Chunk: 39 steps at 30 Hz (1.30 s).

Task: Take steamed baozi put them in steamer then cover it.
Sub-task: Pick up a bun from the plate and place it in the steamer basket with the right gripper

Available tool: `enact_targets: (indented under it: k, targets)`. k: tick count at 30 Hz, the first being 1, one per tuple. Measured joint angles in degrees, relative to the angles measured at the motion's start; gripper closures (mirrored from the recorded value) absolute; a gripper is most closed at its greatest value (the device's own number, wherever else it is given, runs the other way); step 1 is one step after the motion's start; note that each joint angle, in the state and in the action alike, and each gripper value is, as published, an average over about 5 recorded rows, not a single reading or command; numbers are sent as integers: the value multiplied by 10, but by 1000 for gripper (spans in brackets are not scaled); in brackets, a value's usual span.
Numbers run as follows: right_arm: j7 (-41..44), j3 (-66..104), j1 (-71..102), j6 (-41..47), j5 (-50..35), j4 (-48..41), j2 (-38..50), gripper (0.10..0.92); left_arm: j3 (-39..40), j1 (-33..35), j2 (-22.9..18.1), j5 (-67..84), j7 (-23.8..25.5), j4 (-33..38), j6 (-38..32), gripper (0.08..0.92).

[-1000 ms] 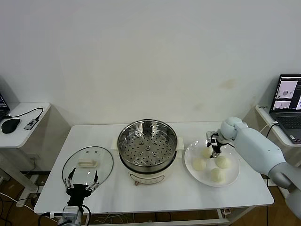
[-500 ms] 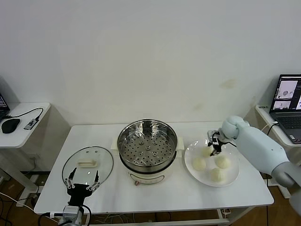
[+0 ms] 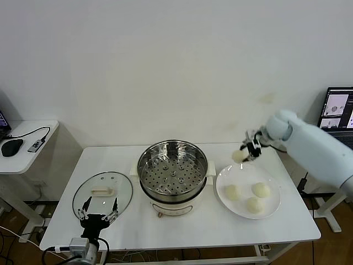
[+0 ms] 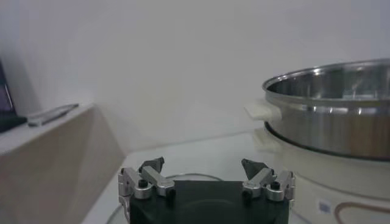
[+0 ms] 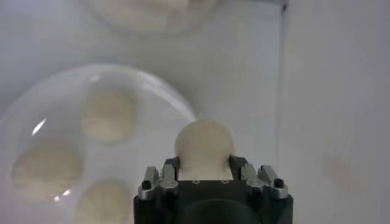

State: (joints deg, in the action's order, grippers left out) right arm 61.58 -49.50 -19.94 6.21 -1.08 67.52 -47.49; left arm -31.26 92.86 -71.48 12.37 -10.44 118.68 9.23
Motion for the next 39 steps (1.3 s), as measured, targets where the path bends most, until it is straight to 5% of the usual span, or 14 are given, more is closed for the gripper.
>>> enact_targets:
  k: [16,39]
  targets:
    - [-39,-156,-117,-98,-89,16,-125,499,-9,-1,11,57,-5,1,-12,177]
    - [-104,-218,-71,-344,106,-116,-280,498,-23,4,10,51,-5,11,-10,177]
